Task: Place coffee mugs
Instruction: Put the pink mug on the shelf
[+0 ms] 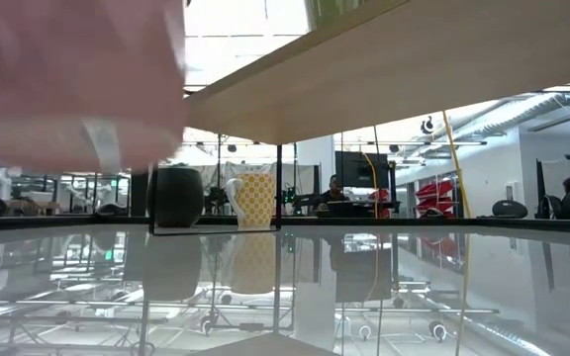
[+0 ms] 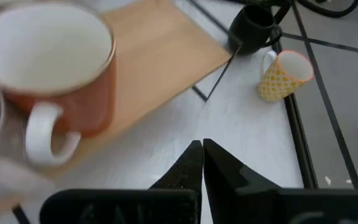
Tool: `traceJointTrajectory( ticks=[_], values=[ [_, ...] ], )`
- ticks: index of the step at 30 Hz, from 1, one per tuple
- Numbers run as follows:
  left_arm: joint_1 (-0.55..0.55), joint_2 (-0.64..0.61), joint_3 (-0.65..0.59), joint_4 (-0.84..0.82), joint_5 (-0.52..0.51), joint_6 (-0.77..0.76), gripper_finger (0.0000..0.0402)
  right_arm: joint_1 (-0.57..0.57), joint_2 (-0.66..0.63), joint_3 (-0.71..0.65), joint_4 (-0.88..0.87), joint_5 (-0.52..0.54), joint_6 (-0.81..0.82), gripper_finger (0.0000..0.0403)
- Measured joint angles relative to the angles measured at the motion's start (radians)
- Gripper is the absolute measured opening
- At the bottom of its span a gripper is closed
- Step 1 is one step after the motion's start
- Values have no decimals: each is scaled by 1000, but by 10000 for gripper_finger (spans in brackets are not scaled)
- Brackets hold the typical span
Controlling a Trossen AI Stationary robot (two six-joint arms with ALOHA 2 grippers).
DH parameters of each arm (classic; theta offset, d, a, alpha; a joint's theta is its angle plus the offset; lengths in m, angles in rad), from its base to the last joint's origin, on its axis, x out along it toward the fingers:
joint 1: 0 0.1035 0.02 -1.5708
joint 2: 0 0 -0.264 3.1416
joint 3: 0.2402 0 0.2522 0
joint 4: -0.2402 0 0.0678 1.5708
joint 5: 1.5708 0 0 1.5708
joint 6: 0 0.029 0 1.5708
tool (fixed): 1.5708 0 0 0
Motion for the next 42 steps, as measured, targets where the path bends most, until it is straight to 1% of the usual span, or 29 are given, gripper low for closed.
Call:
traceJointTrajectory(
  ticks=[4, 9, 14, 16, 22, 24, 27, 32, 35, 38, 42],
  values=[
    [15, -5, 118, -151, -12, 67, 21, 0, 13, 0, 47, 0, 63, 0],
    [40, -17, 266, -328, -97, 132, 21, 0, 42, 0, 68, 0, 95, 0],
    [89, -29, 391, -505, -157, 201, 21, 0, 60, 0, 94, 0, 128, 0],
    [116, -33, 441, -545, -174, 246, 21, 0, 66, 0, 99, 0, 141, 0],
    [214, -48, 518, -540, -189, 442, 21, 0, 82, 0, 111, 3, 152, 0],
    [252, -51, 533, -539, -194, 515, 21, 0, 82, 0, 110, 28, 178, 0],
    [310, -61, 542, -538, -192, 619, 21, 0, 81, 0, 111, 76, 279, 0],
    [421, -77, 553, -523, -187, 784, 21, 0, 81, 0, 131, 76, 468, 0],
    [489, -77, 553, -492, -188, 866, 21, 0, 82, 0, 193, 77, 551, 0],
    [548, -77, 553, -444, -190, 942, 21, 0, 82, 0, 291, 105, 615, 0],
    [603, -77, 553, -341, -187, 1005, 21, 0, 92, 0, 394, 107, 640, 0]
  ],
)
